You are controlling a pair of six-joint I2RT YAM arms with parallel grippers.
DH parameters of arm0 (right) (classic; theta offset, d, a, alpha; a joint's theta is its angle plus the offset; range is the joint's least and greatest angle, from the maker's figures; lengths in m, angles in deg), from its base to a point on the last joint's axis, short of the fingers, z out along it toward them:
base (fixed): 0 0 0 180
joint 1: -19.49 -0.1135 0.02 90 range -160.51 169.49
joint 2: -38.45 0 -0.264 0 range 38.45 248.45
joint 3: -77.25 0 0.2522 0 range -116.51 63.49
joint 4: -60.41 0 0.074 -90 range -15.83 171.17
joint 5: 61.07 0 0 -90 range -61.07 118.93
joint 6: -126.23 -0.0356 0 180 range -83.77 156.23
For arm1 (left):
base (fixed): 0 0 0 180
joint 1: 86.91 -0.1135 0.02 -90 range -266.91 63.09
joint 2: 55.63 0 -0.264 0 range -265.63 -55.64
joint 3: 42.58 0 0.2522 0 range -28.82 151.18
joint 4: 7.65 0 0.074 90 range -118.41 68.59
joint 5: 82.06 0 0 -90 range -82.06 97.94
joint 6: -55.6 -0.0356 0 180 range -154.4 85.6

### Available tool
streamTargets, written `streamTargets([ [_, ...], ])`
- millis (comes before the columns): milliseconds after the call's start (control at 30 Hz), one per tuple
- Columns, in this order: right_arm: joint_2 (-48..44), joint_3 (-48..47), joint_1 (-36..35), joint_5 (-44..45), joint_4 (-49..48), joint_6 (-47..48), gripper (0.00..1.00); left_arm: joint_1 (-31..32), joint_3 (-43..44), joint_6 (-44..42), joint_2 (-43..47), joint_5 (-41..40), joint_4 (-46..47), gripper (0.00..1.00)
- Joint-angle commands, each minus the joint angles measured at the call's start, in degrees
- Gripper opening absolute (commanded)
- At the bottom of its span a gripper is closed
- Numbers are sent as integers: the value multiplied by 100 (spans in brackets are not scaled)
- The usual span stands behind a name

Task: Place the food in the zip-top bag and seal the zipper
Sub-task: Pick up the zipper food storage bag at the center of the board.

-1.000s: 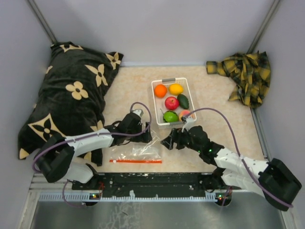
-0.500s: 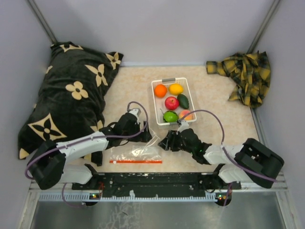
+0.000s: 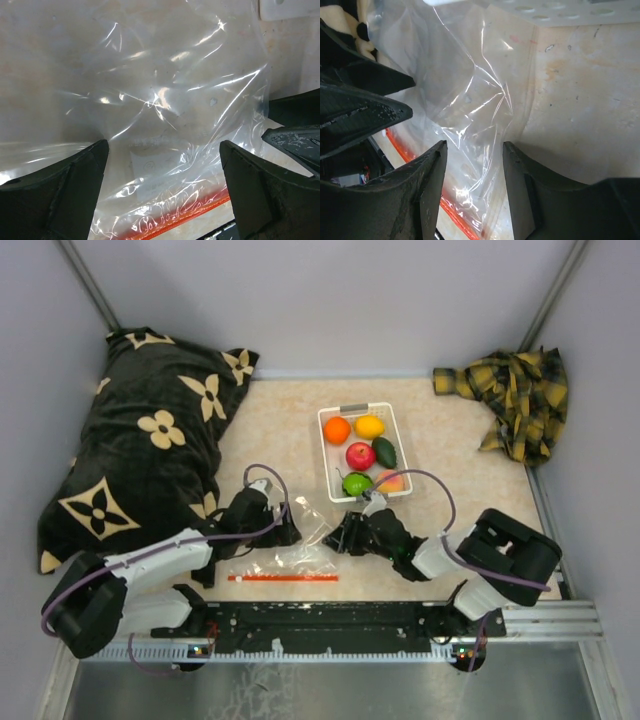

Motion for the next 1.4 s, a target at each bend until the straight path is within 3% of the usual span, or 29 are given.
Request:
streamTargets([
  [0,316,-160,-101,83,-555,-176,48,-8,-12,181,-167,378,183,99],
  [133,360,-204,-114,52,-721,-217,30,-7,-53,213,-142,484,272,99],
  [267,41,-262,-111,120,-454,-155,0,-9,-14,157,58,394,99,99],
  [433,-683,-500,-112,13,262,146,0,-6,218,-138,542,156,-346,99],
  [667,-1399,-1266,-111,92,1649,538,0,65,514,-987,1398,413,-468,99],
  [1000,-1249,-2957,150,7,3976,1205,0,504,949,-1556,1922,166,-701,99],
  [1133,-1135,-3500,638,-731,4636,1480,0,851,1067,-1797,1849,-277,-668,99],
  [1367,-984,-4310,1025,-969,5660,1999,0,1751,916,-2266,1425,-1620,-22,98],
])
